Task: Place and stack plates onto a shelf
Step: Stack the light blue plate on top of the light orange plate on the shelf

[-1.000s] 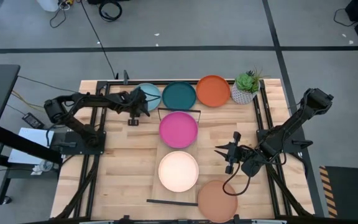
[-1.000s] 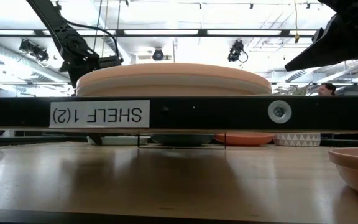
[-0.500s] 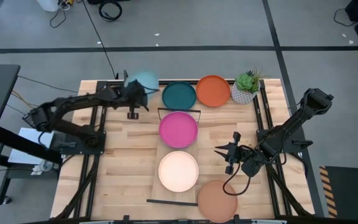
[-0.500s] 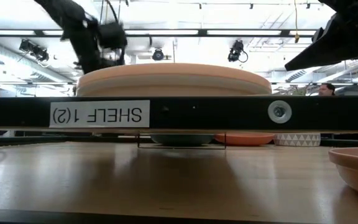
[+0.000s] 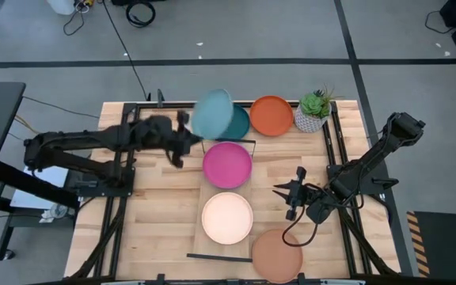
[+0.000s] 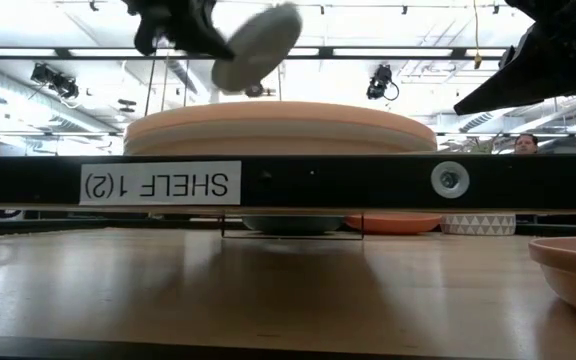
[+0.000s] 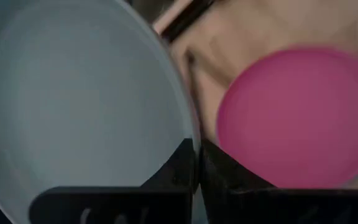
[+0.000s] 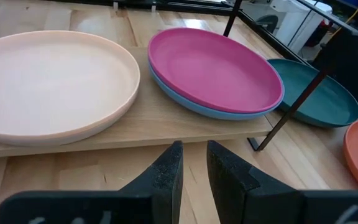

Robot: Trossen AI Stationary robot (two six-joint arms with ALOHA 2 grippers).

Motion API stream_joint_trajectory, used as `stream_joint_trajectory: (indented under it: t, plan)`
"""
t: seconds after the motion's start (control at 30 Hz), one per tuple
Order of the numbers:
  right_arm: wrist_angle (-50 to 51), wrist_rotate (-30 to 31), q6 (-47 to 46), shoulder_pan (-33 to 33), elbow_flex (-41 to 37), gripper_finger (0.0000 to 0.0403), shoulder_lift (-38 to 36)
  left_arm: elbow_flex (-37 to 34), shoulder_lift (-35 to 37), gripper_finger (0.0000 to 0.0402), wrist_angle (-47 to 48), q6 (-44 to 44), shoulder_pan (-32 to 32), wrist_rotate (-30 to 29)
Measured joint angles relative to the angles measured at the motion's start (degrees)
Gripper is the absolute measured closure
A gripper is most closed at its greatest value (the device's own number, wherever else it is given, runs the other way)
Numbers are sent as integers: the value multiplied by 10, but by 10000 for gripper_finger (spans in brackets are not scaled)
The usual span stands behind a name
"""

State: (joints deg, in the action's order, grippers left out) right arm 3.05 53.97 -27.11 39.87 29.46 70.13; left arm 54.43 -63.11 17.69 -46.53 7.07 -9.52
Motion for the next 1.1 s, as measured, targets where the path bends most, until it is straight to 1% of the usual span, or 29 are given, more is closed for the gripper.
stream_joint_trajectory:
  t: [0.13,0.23,0.33,0.5,0.6,0.73,0.8,0.87,0.97,1.1]
  plan:
    - [0,0,1,0,0,325,0,0,-14,386,-9,-33,-74,-1]
    - [-5,0,2,-1,0,325,0,0,-28,386,-7,-31,-115,-30]
    - [-5,0,2,-1,0,325,0,0,-38,386,-7,-17,-146,-54]
    - [-5,0,1,-1,0,325,0,0,-55,386,-8,33,-186,-52]
    - [-5,0,1,-1,0,325,0,-1,-59,386,-1,77,-206,-22]
    - [-4,0,-1,-1,0,325,0,-1,-75,386,8,125,-235,51]
    - [0,0,-2,-1,0,325,0,0,-91,386,3,130,-253,80]
    - [0,0,-6,-1,0,325,0,0,-111,386,4,129,-274,93]
    - [0,0,-8,-1,0,325,0,0,-143,380,-10,130,-302,94]
    - [0,2,-8,-1,0,325,0,0,-184,381,-27,144,-323,94]
